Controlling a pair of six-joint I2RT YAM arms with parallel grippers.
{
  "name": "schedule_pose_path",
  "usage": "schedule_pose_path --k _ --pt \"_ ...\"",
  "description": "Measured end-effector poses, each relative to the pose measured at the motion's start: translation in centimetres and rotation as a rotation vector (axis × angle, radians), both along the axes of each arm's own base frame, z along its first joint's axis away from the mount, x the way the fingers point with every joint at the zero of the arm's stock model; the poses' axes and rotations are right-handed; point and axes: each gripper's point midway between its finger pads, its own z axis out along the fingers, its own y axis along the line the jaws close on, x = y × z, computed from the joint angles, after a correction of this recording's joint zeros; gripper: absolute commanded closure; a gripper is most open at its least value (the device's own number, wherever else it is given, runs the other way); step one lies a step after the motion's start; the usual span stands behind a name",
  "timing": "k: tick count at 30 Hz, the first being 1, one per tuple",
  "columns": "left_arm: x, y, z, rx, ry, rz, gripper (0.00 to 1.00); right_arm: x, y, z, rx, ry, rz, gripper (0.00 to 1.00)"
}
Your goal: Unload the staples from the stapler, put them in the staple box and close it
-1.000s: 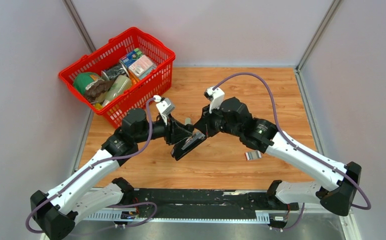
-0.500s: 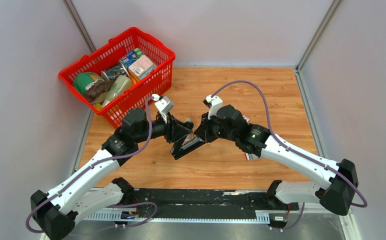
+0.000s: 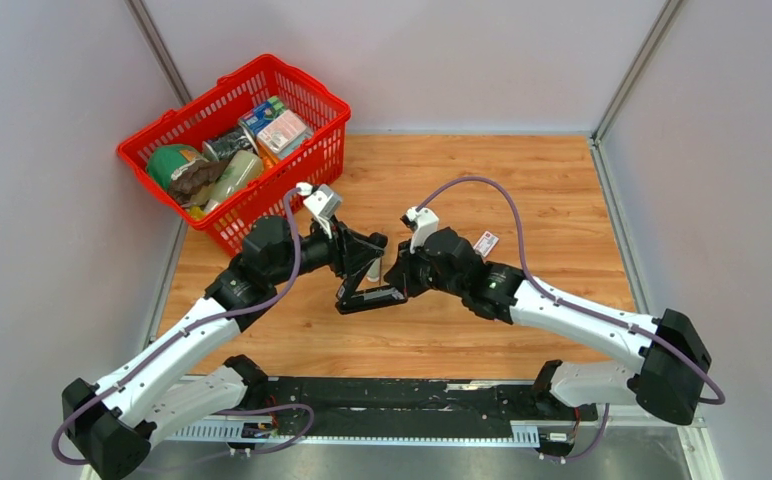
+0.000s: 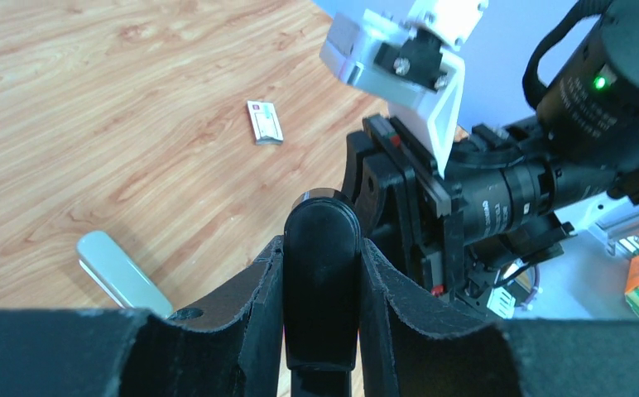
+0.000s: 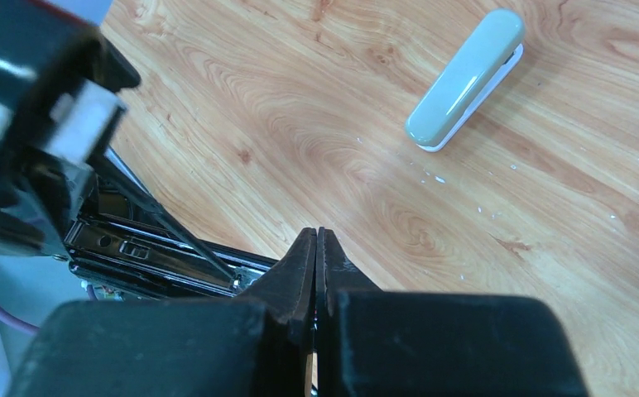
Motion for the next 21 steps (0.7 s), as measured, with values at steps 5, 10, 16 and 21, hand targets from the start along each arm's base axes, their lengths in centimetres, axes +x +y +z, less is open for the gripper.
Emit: schedule_pose_path --k 5,10,16,21 --pt "0.6 0.0 -0.1 -0.021 -0.005 0.029 1.0 0.1 0.5 -0.7 0.026 0.0 -0.006 1.0" --pt "1.3 0.0 -0.8 -0.022 0.005 0.058 1.0 0.3 1.1 -1.8 0.046 0.009 -0.016 1.0" --pt "2.3 0.3 -1.6 -0.04 0.0 0.115 1.0 0.3 2.3 -2.0 0.094 0.012 -0.015 1.0" --pt "3.1 0.3 -1.8 -0.047 -0.007 0.152 1.0 0.4 2.8 -1.8 0.141 0.011 -0.026 1.0"
